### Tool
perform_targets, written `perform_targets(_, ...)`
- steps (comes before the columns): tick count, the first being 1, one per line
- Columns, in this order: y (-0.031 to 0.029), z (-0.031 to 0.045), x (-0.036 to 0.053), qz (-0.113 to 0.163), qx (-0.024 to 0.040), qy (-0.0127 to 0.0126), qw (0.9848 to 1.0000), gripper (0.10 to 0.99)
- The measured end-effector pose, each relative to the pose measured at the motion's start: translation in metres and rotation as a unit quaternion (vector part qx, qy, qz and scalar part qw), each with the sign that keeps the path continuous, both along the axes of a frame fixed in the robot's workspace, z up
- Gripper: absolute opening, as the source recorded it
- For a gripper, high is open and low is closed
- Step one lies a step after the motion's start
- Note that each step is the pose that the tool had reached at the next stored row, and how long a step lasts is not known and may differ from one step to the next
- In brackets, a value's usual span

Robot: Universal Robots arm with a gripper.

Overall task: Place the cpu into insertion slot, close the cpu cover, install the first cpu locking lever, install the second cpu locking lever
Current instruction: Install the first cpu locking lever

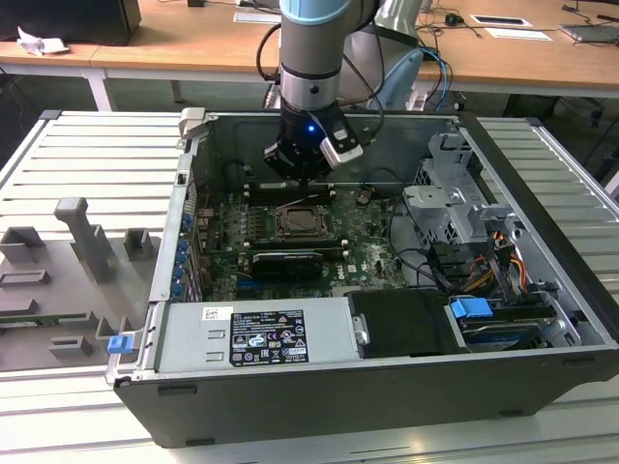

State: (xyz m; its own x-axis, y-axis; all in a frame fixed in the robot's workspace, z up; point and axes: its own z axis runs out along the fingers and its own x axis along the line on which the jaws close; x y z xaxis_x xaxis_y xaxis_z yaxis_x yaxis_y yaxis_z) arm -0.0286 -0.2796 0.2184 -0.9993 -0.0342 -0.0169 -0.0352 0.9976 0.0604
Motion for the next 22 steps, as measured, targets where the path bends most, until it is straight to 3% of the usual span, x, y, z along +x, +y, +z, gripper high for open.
perform_targets(9,0.0001,-0.0076,0.0090,0.004,-0.0003,0.0000,1.0000,0.106)
perform_targets(22,-0.0019,-0.0152,0.0096,0.005,-0.0009,0.0000,1.0000,0.106)
